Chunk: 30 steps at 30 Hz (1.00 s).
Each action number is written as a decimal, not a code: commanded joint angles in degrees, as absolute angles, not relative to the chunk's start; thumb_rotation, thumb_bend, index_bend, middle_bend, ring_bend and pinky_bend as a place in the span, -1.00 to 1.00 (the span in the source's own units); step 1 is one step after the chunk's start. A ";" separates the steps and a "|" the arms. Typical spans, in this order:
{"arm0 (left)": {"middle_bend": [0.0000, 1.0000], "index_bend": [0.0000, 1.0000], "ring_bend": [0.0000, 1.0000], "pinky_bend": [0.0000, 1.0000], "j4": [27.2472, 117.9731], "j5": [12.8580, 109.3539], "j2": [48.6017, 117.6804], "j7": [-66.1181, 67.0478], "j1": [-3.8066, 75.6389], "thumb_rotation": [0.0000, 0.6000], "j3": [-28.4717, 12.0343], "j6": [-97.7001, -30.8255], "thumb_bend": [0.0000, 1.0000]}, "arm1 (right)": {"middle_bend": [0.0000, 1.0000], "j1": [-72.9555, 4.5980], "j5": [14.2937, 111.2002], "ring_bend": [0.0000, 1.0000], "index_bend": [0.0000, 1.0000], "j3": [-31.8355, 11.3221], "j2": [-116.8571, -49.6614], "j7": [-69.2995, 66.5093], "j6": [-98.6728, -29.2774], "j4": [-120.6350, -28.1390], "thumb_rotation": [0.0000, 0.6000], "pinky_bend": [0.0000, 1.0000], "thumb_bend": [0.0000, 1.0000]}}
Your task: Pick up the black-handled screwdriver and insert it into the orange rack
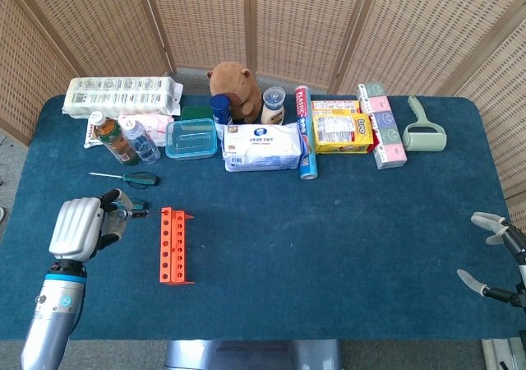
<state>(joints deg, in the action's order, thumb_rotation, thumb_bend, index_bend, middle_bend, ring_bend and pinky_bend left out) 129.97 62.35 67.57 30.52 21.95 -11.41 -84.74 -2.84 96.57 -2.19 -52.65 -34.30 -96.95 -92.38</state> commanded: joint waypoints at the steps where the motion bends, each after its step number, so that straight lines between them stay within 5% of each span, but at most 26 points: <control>1: 0.73 0.05 0.71 0.83 129.91 62.12 67.72 30.80 22.07 1.00 -11.42 -84.80 -0.14 | -0.56 -2.82 96.52 -0.46 -0.58 -2.21 -52.65 -34.36 -96.98 -92.34 1.00 -0.22 -0.54; 30: 0.73 0.05 0.71 0.83 129.11 59.72 69.36 32.10 23.30 1.00 -11.80 -85.13 -0.14 | -0.56 -2.73 96.49 -0.46 -0.58 -2.25 -52.57 -34.94 -97.13 -92.08 1.00 -0.22 -0.54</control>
